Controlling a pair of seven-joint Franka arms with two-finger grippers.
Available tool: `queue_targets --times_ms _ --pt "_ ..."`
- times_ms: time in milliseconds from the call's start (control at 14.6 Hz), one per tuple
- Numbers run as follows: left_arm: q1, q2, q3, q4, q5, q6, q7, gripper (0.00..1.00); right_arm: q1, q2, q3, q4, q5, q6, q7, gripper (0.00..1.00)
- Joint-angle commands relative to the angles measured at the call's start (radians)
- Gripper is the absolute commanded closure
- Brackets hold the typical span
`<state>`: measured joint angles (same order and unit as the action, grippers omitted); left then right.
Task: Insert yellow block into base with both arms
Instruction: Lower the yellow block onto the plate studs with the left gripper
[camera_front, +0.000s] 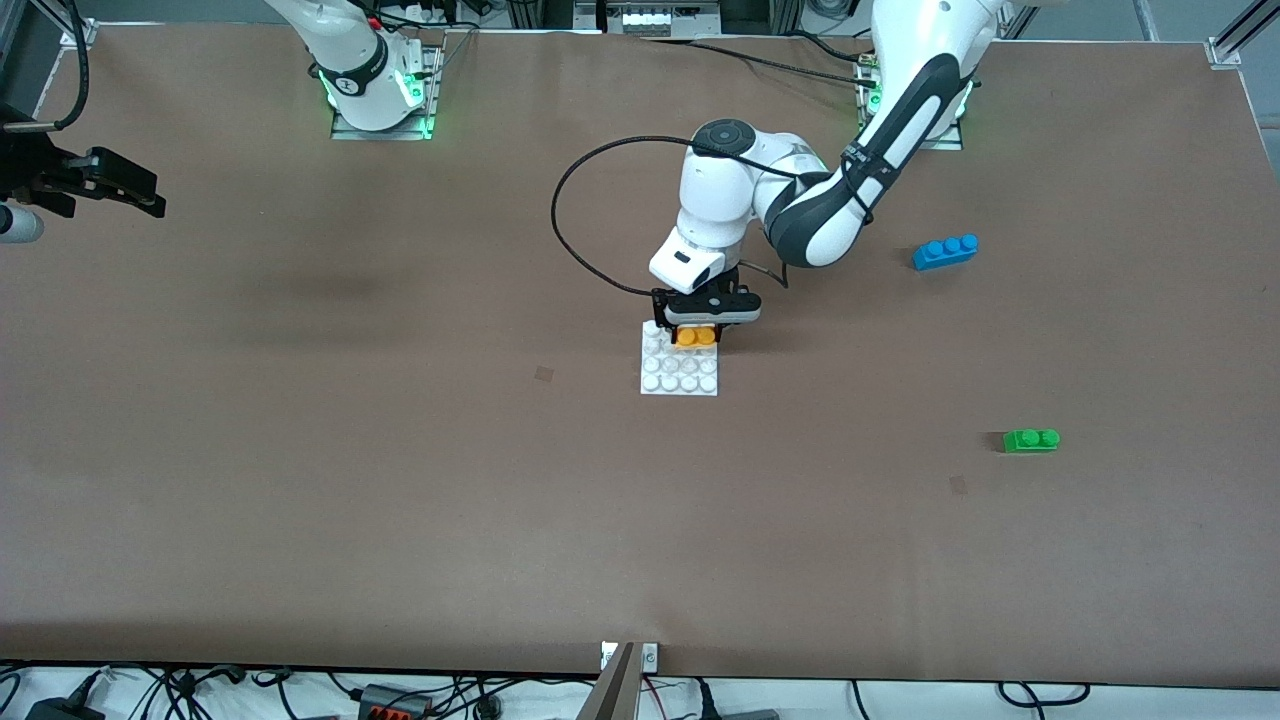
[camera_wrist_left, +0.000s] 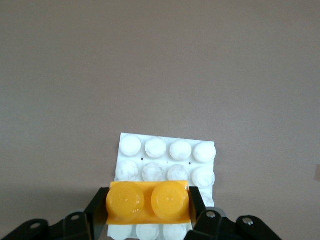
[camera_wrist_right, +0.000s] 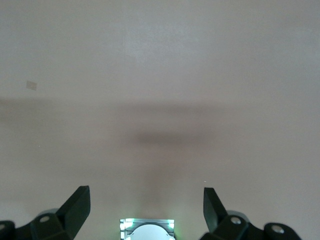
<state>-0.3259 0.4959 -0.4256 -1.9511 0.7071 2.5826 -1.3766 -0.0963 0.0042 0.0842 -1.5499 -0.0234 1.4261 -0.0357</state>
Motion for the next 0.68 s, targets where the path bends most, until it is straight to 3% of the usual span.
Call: queue_targets --times_ms 0,342,616 --pt "-0.008 0.004 -0.007 -0.003 0.067 0.011 -0.068 0.39 -0.013 -0.012 0.014 -0.006 -0.004 -0.004 0.008 0.00" --pt "-0.016 0.055 -0.007 -0.002 0.277 0.019 -0.246 0.39 -0.010 -0.012 0.014 -0.006 -0.004 -0.004 0.010 0.00" --pt "-0.028 0.072 -0.007 0.003 0.316 0.019 -0.286 0.39 -0.008 -0.013 0.016 -0.006 -0.006 -0.003 0.008 0.00"
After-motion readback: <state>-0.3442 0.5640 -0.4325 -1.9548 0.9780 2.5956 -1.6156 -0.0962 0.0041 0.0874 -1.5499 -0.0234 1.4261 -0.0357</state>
